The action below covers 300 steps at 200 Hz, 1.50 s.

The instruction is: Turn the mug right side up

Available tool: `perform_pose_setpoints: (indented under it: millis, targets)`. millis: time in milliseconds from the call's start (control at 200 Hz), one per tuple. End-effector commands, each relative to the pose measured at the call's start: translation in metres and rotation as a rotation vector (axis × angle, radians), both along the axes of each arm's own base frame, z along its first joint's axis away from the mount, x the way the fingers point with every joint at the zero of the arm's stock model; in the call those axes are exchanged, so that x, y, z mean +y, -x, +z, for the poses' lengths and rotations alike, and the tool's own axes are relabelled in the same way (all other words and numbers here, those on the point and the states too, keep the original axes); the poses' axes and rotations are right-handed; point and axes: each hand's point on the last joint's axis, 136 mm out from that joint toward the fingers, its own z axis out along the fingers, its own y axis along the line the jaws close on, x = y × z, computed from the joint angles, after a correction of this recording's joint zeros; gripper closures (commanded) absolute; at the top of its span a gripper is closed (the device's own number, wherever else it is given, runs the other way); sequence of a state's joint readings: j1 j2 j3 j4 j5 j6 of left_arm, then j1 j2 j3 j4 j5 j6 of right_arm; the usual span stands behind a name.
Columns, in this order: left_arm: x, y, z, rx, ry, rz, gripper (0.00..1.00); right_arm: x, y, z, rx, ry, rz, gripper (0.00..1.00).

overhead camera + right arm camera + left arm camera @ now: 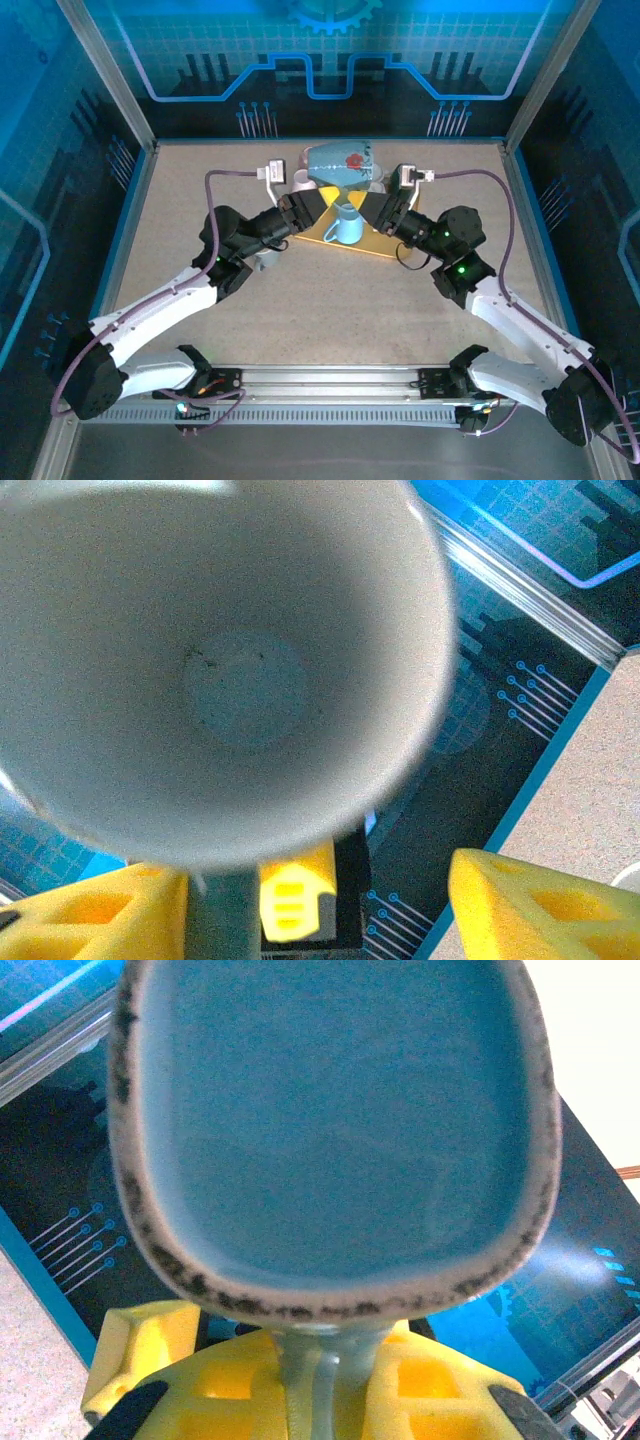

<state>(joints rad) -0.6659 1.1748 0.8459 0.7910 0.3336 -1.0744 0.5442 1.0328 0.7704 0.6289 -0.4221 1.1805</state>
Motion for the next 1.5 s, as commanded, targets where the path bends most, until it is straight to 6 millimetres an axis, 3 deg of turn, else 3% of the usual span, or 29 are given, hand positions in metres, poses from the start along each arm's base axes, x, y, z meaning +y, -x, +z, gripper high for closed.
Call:
perform_pose_setpoints:
  millis: [0,160,375,485,565,685,740,770,900,1060,1241,1496]
  targets:
    - [0.010,0.022,0.029,-0.114,0.057,0.009,0.99,0.001,0.007,0.028,-0.102,-0.026,-0.013,0.39]
    - [0.005,0.023,0.019,-0.109,0.012,0.024,0.99,0.006,0.006,0.027,-0.105,-0.007,-0.013,0.53]
    - [0.001,0.025,0.004,-0.096,-0.039,0.031,0.96,0.005,0.007,0.026,-0.102,0.001,-0.028,0.84]
    - [0.005,0.027,-0.008,-0.081,-0.081,0.046,0.78,0.000,0.012,0.025,-0.108,0.023,-0.046,0.92]
    - [0.010,0.030,-0.020,-0.060,-0.122,0.061,0.54,-0.004,0.015,0.022,-0.113,0.069,-0.066,0.95]
    - [0.025,0.040,-0.040,-0.044,-0.228,0.102,0.37,-0.012,0.018,0.007,-0.112,0.187,-0.113,0.95]
    - [0.038,0.043,-0.052,-0.022,-0.314,0.151,0.34,-0.014,0.017,-0.021,-0.064,0.317,-0.141,0.97]
    - [0.047,0.045,-0.058,-0.015,-0.365,0.181,0.33,-0.017,0.018,-0.019,-0.073,0.370,-0.162,0.99]
    - [0.094,0.049,-0.082,0.033,-0.610,0.351,0.33,-0.018,0.016,-0.067,-0.034,0.733,-0.241,1.00]
    - [0.146,0.051,-0.090,0.045,-0.857,0.539,0.33,-0.004,0.005,-0.120,-0.058,1.155,-0.330,1.00]
    - [0.181,0.052,-0.093,0.016,-0.971,0.674,0.33,0.027,-0.010,-0.169,-0.008,1.321,-0.356,1.00]
    - [0.198,0.053,-0.109,0.008,-0.985,0.748,0.32,0.062,-0.026,-0.229,0.157,1.452,-0.410,1.00]
